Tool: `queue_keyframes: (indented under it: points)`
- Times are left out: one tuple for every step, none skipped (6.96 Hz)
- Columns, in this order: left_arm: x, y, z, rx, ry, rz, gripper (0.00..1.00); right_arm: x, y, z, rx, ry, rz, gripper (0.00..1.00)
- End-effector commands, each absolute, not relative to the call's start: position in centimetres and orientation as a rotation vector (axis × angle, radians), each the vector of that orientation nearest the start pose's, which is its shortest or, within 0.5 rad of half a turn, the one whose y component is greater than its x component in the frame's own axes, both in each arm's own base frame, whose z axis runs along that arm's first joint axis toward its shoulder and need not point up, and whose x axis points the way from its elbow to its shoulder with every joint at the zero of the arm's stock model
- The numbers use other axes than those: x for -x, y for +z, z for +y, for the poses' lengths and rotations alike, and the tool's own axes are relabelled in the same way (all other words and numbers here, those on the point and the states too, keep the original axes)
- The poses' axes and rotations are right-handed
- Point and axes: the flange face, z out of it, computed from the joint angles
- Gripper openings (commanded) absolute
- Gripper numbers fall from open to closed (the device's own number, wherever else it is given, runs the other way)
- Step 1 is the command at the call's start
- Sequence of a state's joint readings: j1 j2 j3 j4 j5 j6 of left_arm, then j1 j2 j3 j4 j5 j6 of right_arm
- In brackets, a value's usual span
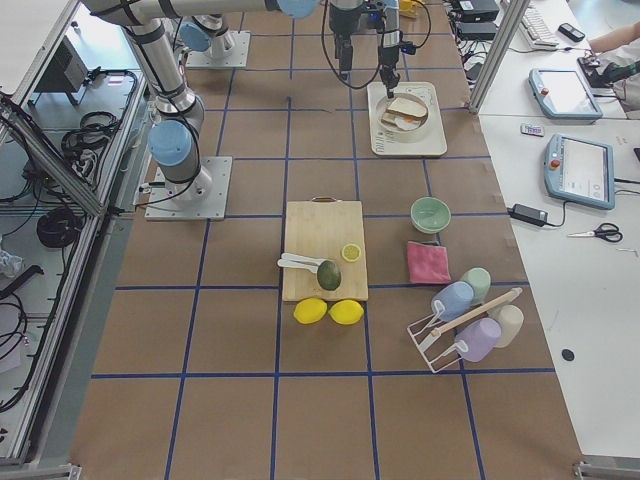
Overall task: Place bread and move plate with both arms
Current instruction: 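Release the plate rim with the left gripper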
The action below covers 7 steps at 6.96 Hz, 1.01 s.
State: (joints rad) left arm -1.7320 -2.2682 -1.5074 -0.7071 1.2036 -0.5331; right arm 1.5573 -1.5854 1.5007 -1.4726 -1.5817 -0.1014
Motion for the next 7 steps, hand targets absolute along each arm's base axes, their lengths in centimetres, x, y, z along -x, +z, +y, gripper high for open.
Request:
queue_keyframes:
  points:
    - [27.7,18.4,-67.1,0.592,-0.151,3.507,0.0,-12.5,51.7,-48.4,0.114,0.047,3.151,1.0]
    - [27.7,18.3,-67.0,0.592,-0.149,3.505,0.62,-12.6,51.7,-48.3,0.116,0.049,3.151,1.0]
    - [27.6,18.2,-66.9,0.592,-0.15,3.503,1.0,-12.6,51.7,-48.3,0.114,0.054,3.151,1.0]
    - [27.5,18.5,-67.0,0.595,-0.169,3.485,1.0,-12.5,51.7,-48.3,0.112,0.052,3.151,1.0]
    - [27.6,20.2,-66.8,0.585,-0.201,3.488,1.0,-12.6,51.7,-48.3,0.114,0.052,3.151,1.0]
    - [27.6,22.2,-66.3,0.583,-0.229,3.491,1.0,-12.6,51.7,-48.3,0.114,0.049,3.151,1.0]
    - [27.7,24.5,-64.8,0.572,-0.211,3.458,1.0,-12.5,51.7,-48.3,0.114,0.05,3.153,1.0]
